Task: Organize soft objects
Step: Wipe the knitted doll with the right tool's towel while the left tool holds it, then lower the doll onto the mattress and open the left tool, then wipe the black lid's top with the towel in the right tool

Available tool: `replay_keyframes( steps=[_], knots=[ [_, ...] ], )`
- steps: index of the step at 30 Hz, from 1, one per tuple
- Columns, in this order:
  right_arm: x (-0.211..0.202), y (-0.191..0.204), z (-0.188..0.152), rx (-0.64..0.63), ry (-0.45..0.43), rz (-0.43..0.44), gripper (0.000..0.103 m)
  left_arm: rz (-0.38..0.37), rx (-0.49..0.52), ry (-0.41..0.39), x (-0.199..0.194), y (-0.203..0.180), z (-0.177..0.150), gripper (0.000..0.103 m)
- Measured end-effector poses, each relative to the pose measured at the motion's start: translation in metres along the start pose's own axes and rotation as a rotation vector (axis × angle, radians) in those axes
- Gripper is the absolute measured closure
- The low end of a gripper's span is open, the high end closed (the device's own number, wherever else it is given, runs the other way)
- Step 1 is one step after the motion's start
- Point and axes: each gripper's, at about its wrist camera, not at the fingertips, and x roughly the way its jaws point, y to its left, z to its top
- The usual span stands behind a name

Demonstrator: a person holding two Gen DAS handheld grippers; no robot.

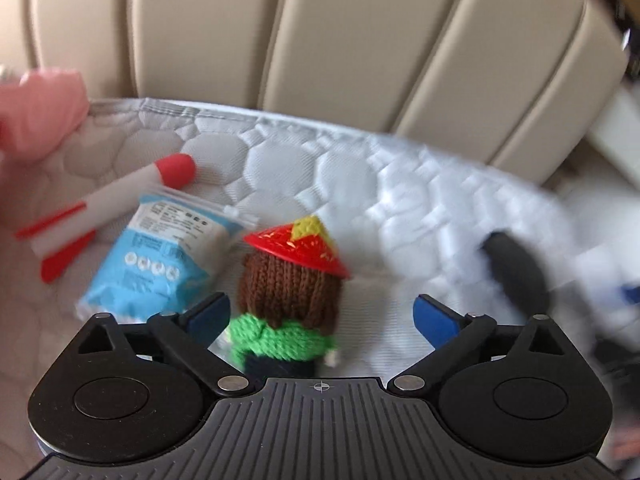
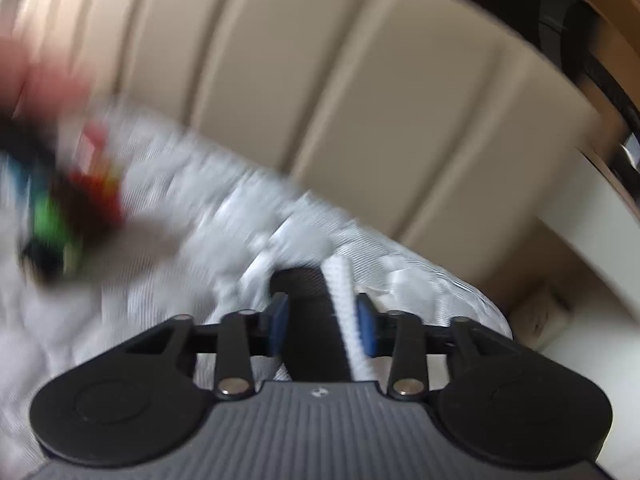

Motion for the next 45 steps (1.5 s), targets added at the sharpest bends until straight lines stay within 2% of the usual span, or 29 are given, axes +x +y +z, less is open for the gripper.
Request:
replay_keyframes(
  steps=[2, 4, 6, 7, 9, 12, 15, 16, 18, 19, 21, 22, 24, 25, 26, 28, 29, 31, 34, 35, 37, 39, 40, 42, 43, 45],
  knots=[
    [0.016, 0.028, -0.007, -0.164, 0.028, -0.02, 0.069, -0.03, -0.03, 0.007, -0.001, 0.009, -0.003, 0.001],
    [0.028, 0.045, -0.021, -0.312, 0.044, -0.084, 0.069, -0.028, -0.059, 0.047, 0.017, 0.015, -0.003, 0.001],
    [0.038, 0.055, -0.036, -0.44, 0.05, -0.172, 0.08, -0.02, -0.107, 0.091, 0.033, 0.024, -0.002, 0.001],
    [0.04, 0.057, -0.04, -0.476, 0.058, -0.19, 0.09, -0.036, -0.127, 0.106, 0.039, 0.028, -0.002, 0.001],
    [0.031, 0.059, -0.04, -0.481, 0.05, -0.152, 0.091, -0.08, -0.161, 0.126, 0.05, 0.035, -0.001, 0.001],
    [-0.018, 0.075, -0.029, -0.52, -0.066, -0.042, 0.091, -0.156, -0.193, 0.128, 0.053, 0.041, 0.0, 0.001],
    [-0.049, 0.101, -0.031, -0.614, -0.142, 0.012, 0.09, -0.185, -0.165, 0.142, 0.054, 0.036, -0.003, 0.0],
    [-0.053, 0.105, -0.032, -0.628, -0.148, 0.019, 0.087, -0.194, -0.156, 0.147, 0.055, 0.034, -0.004, 0.0],
    [-0.058, 0.107, -0.032, -0.619, -0.141, 0.031, 0.071, -0.17, -0.096, 0.156, 0.057, 0.024, -0.007, 0.0],
    [-0.06, 0.104, -0.03, -0.597, -0.14, 0.041, 0.057, -0.156, -0.057, 0.149, 0.057, 0.018, -0.008, 0.0],
    [-0.063, 0.093, -0.021, -0.517, -0.134, 0.081, 0.061, -0.14, 0.009, 0.121, 0.053, 0.007, -0.009, 0.0],
    [-0.063, 0.086, -0.015, -0.454, -0.121, 0.107, 0.066, -0.158, 0.026, 0.087, 0.045, 0.003, -0.008, 0.0],
    [-0.059, 0.07, -0.003, -0.309, -0.068, 0.184, 0.095, -0.199, 0.057, 0.018, 0.03, -0.004, -0.007, 0.0],
    [-0.056, 0.06, 0.002, -0.23, -0.038, 0.227, 0.097, -0.227, 0.072, -0.017, 0.022, -0.007, -0.007, 0.0],
    [-0.054, 0.05, 0.006, -0.143, -0.013, 0.277, 0.097, -0.267, 0.083, -0.046, 0.014, -0.01, -0.007, 0.0],
    [-0.051, 0.026, 0.014, 0.047, 0.04, 0.4, 0.095, -0.354, 0.055, -0.043, 0.011, -0.01, -0.006, 0.0],
    [-0.05, 0.015, 0.017, 0.127, 0.061, 0.454, 0.087, -0.397, 0.041, -0.039, 0.01, -0.01, -0.006, 0.0],
    [-0.049, 0.001, 0.017, 0.236, 0.095, 0.538, 0.084, -0.484, 0.011, -0.032, 0.008, -0.009, -0.006, 0.0],
    [-0.044, -0.007, 0.014, 0.317, 0.119, 0.568, 0.085, -0.48, -0.052, 0.059, 0.024, -0.006, -0.008, 0.0],
    [-0.042, -0.01, 0.013, 0.346, 0.129, 0.575, 0.092, -0.458, -0.053, 0.078, 0.028, -0.006, -0.009, 0.0],
    [-0.035, -0.014, 0.013, 0.382, 0.144, 0.523, 0.096, -0.411, -0.048, 0.109, 0.034, -0.006, -0.01, 0.0],
    [-0.033, -0.018, 0.011, 0.396, 0.152, 0.436, 0.097, -0.404, -0.069, 0.166, 0.043, -0.005, -0.012, 0.0],
    [-0.032, -0.021, 0.009, 0.411, 0.158, 0.405, 0.097, -0.426, -0.095, 0.207, 0.05, -0.002, -0.013, 0.0],
    [-0.027, -0.033, 0.005, 0.496, 0.172, 0.396, 0.097, -0.476, -0.149, 0.282, 0.066, 0.002, -0.02, 0.0],
    [-0.026, -0.041, 0.003, 0.558, 0.174, 0.404, 0.097, -0.477, -0.15, 0.305, 0.073, -0.001, -0.024, 0.0],
    [-0.024, -0.057, 0.001, 0.675, 0.16, 0.444, 0.097, -0.414, -0.064, 0.324, 0.083, -0.012, -0.032, 0.0]
  ],
)
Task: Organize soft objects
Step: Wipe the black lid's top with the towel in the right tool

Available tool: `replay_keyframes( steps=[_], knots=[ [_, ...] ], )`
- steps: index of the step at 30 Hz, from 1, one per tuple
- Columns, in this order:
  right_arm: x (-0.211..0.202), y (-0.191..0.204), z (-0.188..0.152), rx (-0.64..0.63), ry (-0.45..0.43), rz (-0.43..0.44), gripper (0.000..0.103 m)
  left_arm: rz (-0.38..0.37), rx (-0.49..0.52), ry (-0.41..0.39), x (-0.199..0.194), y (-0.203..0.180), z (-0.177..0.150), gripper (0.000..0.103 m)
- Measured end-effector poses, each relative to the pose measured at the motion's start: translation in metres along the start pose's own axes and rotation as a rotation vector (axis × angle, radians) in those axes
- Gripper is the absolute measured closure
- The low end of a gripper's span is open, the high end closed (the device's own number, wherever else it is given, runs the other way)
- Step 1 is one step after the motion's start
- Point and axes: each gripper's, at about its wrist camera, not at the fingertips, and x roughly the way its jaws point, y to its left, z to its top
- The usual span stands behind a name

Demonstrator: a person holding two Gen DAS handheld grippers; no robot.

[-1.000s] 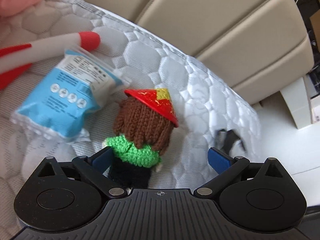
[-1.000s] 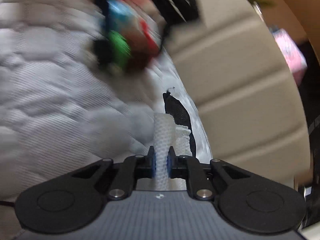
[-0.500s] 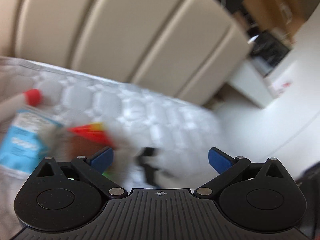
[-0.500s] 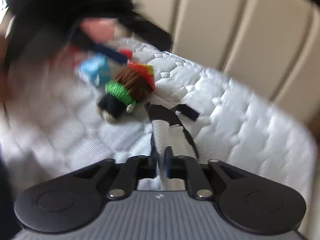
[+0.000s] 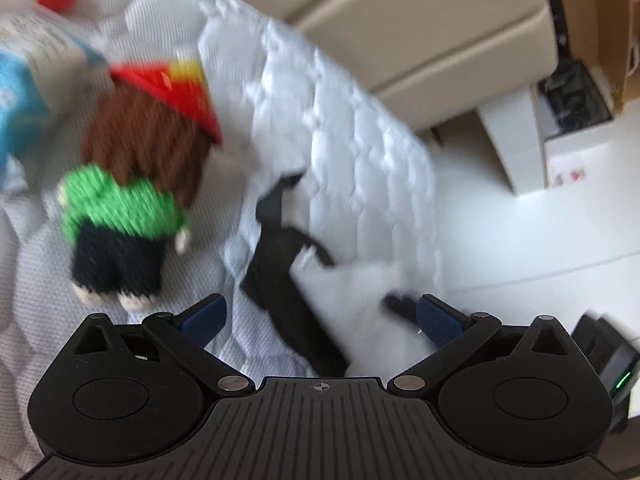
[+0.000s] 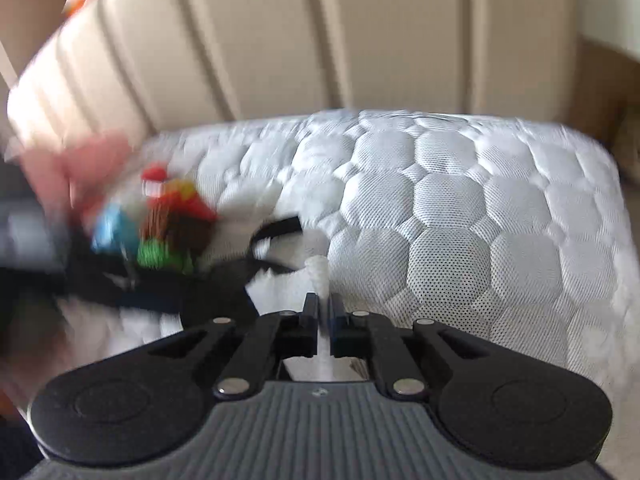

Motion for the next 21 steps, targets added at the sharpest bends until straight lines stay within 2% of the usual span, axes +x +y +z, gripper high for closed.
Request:
replay_keyframes(
  steps=[2, 4, 5, 7, 9, 11, 13, 16, 19, 21],
  knots=[
    [-0.006, -0.011, 0.006, 0.111, -0.016, 0.107, 0.097, 0.145, 0.146, 0.03, 0.016, -0.014, -0.005, 0.0],
    [-0.008, -0.013, 0.008, 0.163, -0.01, 0.195, 0.092, 0.303, 0.358, 0.042, 0.028, -0.03, -0.016, 0.0],
    [-0.008, -0.008, 0.009, 0.14, -0.003, 0.188, 0.086, 0.361, 0.462, 0.048, 0.033, -0.037, -0.023, 0.0],
    [0.003, 0.009, 0.007, 0.025, 0.016, 0.11, 0.081, 0.428, 0.578, 0.071, 0.041, -0.044, -0.034, 0.0],
    [0.023, 0.026, 0.0, -0.092, 0.053, 0.055, 0.077, 0.453, 0.594, 0.075, 0.044, -0.046, -0.037, 0.0],
    [0.04, 0.038, -0.005, -0.173, 0.073, 0.01, 0.057, 0.457, 0.576, 0.083, 0.043, -0.045, -0.036, 0.0],
    [0.046, 0.045, -0.007, -0.224, 0.075, -0.01, 0.056, 0.455, 0.564, 0.09, 0.041, -0.042, -0.035, 0.0],
    [0.033, 0.041, -0.004, -0.194, 0.056, 0.065, 0.058, 0.454, 0.569, 0.104, 0.038, -0.04, -0.036, 0.0],
    [0.02, 0.044, -0.006, -0.234, 0.048, 0.113, 0.057, 0.457, 0.577, 0.115, 0.037, -0.041, -0.034, 0.0],
    [0.019, 0.048, -0.01, -0.286, 0.052, 0.089, 0.057, 0.459, 0.587, 0.123, 0.037, -0.038, -0.034, 0.0]
  ],
)
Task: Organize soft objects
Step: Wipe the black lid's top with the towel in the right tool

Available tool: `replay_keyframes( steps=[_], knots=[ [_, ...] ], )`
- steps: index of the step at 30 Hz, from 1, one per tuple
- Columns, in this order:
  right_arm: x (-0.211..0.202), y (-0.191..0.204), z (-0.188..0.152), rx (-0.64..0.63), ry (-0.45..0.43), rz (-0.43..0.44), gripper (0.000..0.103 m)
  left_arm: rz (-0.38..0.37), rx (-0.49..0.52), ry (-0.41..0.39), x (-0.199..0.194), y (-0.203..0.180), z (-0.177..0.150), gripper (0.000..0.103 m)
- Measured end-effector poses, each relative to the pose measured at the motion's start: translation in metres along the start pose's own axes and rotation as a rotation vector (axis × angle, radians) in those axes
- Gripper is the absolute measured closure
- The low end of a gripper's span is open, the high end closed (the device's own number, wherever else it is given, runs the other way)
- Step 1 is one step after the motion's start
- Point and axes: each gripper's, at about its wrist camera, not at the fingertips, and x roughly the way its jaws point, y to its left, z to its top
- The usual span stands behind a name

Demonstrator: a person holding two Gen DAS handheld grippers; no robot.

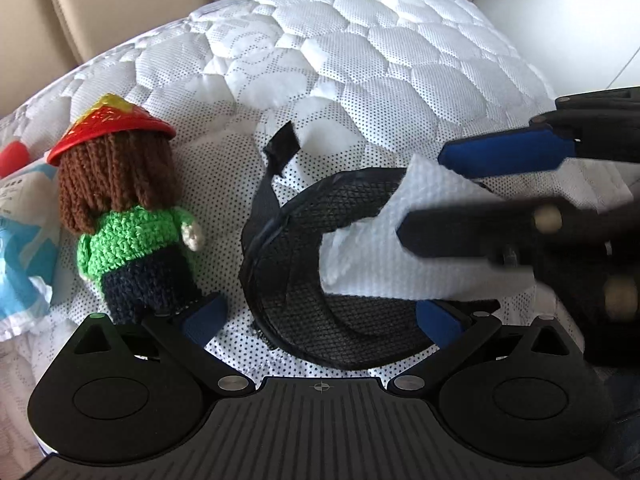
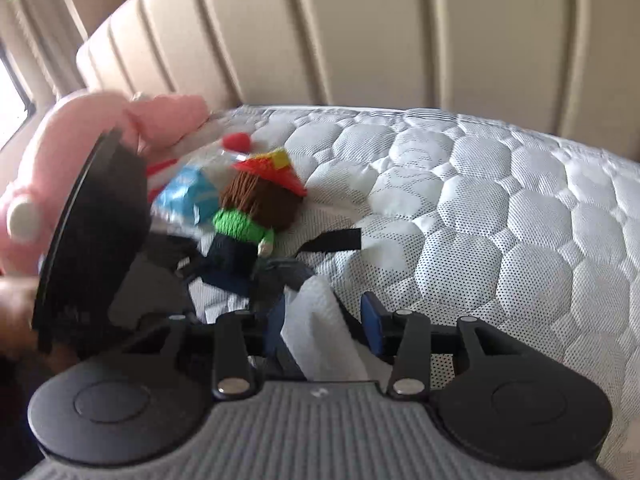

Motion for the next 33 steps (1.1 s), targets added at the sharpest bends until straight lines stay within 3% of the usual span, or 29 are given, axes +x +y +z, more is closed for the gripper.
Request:
replay_keyframes(
  steps=[3, 5, 7, 10, 15, 18, 21, 22, 24, 27, 31, 33],
  knots=[
    [-0.003, 0.005, -0.004, -0.067, -0.013, -0.091, 0.065, 0.006, 0.008, 0.003, 0.004, -0.007, 0.003, 0.0],
    [-0.017, 0.006, -0.002, -0.102, -0.114, -0.142, 0.07, 0.0, 0.001, 0.004, 0.003, -0.006, 0.004, 0.0],
    [-0.03, 0.001, 0.004, -0.073, -0.167, -0.108, 0.069, -0.007, -0.004, 0.003, 0.003, -0.005, 0.004, 0.0],
    [-0.028, -0.008, 0.007, -0.023, -0.07, 0.029, 0.069, -0.002, 0.003, 0.006, 0.004, -0.011, 0.007, 0.0],
    [0.005, 0.007, -0.008, -0.159, 0.039, -0.1, 0.065, 0.009, 0.034, 0.014, 0.003, -0.015, 0.006, 0.0],
    [0.014, 0.003, -0.005, -0.128, 0.062, -0.089, 0.06, 0.008, 0.045, 0.014, 0.002, -0.017, 0.006, 0.0],
    [0.029, 0.001, -0.007, -0.131, 0.075, -0.136, 0.061, -0.002, 0.035, 0.012, 0.0, -0.015, 0.007, 0.0],
    [0.034, 0.001, -0.011, -0.143, 0.08, -0.156, 0.067, -0.004, 0.037, 0.012, 0.0, -0.015, 0.007, 0.0],
    [0.035, 0.002, -0.014, -0.158, 0.074, -0.181, 0.09, -0.015, 0.026, 0.01, -0.002, -0.015, 0.007, 0.0],
    [0.031, -0.006, -0.007, -0.043, 0.042, -0.135, 0.099, -0.036, 0.011, 0.01, -0.008, -0.01, 0.008, 0.0],
    [0.013, -0.043, 0.008, 0.372, -0.065, 0.154, 0.099, -0.025, 0.047, 0.012, -0.02, -0.002, 0.004, 0.0],
    [0.021, -0.045, 0.008, 0.395, -0.044, 0.179, 0.099, -0.032, 0.043, 0.025, -0.018, -0.002, 0.005, 0.0]
  ],
)
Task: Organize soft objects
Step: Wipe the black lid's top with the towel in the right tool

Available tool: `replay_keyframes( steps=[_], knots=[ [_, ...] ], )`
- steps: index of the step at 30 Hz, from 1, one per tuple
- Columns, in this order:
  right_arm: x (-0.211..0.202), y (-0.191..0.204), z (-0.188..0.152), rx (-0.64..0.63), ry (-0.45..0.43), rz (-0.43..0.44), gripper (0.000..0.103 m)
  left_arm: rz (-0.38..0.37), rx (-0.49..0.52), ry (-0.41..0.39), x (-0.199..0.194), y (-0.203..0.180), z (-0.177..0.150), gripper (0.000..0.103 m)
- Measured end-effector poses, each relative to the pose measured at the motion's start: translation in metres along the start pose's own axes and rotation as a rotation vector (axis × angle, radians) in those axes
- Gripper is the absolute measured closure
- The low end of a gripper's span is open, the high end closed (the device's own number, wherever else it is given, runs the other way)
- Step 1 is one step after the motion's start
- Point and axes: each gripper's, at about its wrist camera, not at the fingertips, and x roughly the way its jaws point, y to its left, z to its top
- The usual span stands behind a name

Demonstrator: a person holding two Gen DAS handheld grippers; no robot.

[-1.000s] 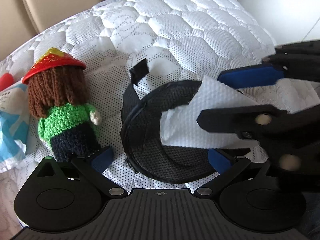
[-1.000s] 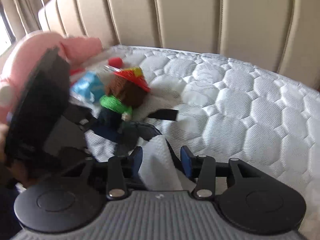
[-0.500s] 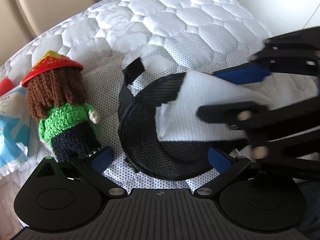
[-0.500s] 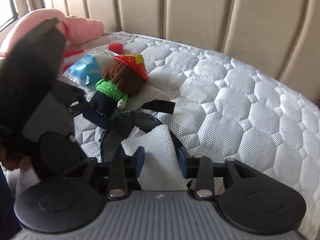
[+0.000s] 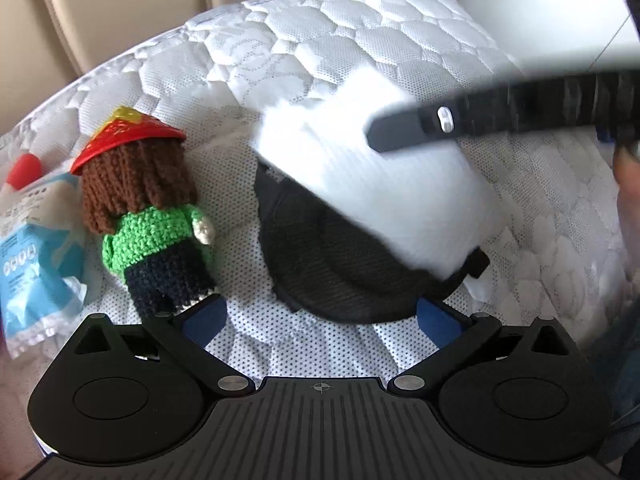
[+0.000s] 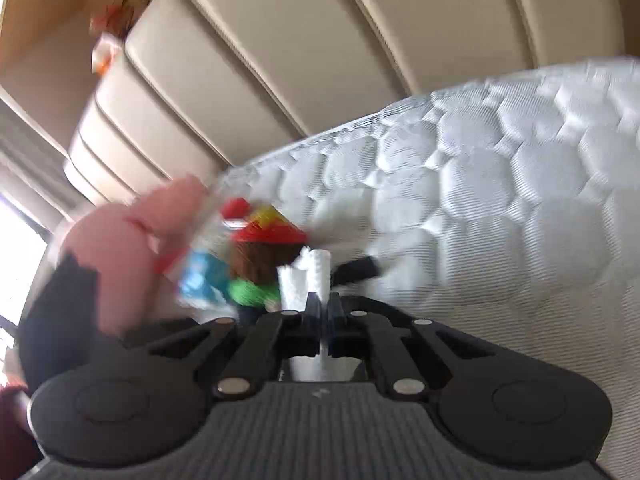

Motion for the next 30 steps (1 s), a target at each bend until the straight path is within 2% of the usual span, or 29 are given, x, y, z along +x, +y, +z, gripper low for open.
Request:
replay_keyframes(
  steps=[2, 5, 7, 10, 13, 16, 18, 20, 22, 25, 28, 30],
  knots=[
    [0.012, 0.0, -0.004, -0.028, 0.041, -0.032, 0.099, 0.015, 0.036, 0.034, 0.008, -0.007, -0.001, 0.0],
    [0.023, 0.001, -0.012, -0.124, 0.098, -0.192, 0.099, 0.059, 0.101, 0.06, 0.016, -0.017, -0.004, 0.0],
    [0.017, -0.001, -0.01, -0.159, 0.088, -0.276, 0.099, 0.057, 0.084, 0.048, 0.016, -0.015, -0.003, 0.0],
    [0.007, -0.005, -0.005, -0.222, 0.042, -0.414, 0.099, 0.0, -0.021, 0.016, 0.012, 0.0, 0.001, 0.0],
    [-0.001, -0.018, 0.001, -0.219, 0.029, -0.506, 0.099, -0.081, -0.147, -0.032, 0.007, 0.018, 0.003, 0.0],
    [-0.018, -0.033, 0.003, -0.129, 0.013, -0.5, 0.099, -0.161, -0.258, -0.096, 0.001, 0.035, 0.003, 0.0],
    [-0.036, -0.037, -0.003, -0.083, 0.015, -0.445, 0.099, -0.215, -0.34, -0.131, -0.005, 0.048, 0.002, 0.0],
    [-0.048, -0.032, -0.009, -0.105, 0.009, -0.372, 0.097, -0.263, -0.426, -0.159, -0.01, 0.061, 0.001, 0.0],
    [-0.044, -0.019, -0.016, -0.168, 0.0, -0.34, 0.087, -0.291, -0.492, -0.172, -0.013, 0.069, 0.001, 0.0],
    [-0.024, -0.004, -0.019, -0.242, 0.008, -0.354, 0.079, -0.302, -0.525, -0.176, -0.016, 0.07, 0.001, 0.0],
    [0.001, -0.006, -0.017, -0.243, 0.053, -0.371, 0.064, -0.293, -0.516, -0.176, -0.024, 0.071, -0.004, 0.0],
    [0.013, -0.014, -0.017, -0.218, 0.079, -0.373, 0.064, -0.306, -0.517, -0.167, -0.024, 0.073, -0.005, 0.0]
  ],
)
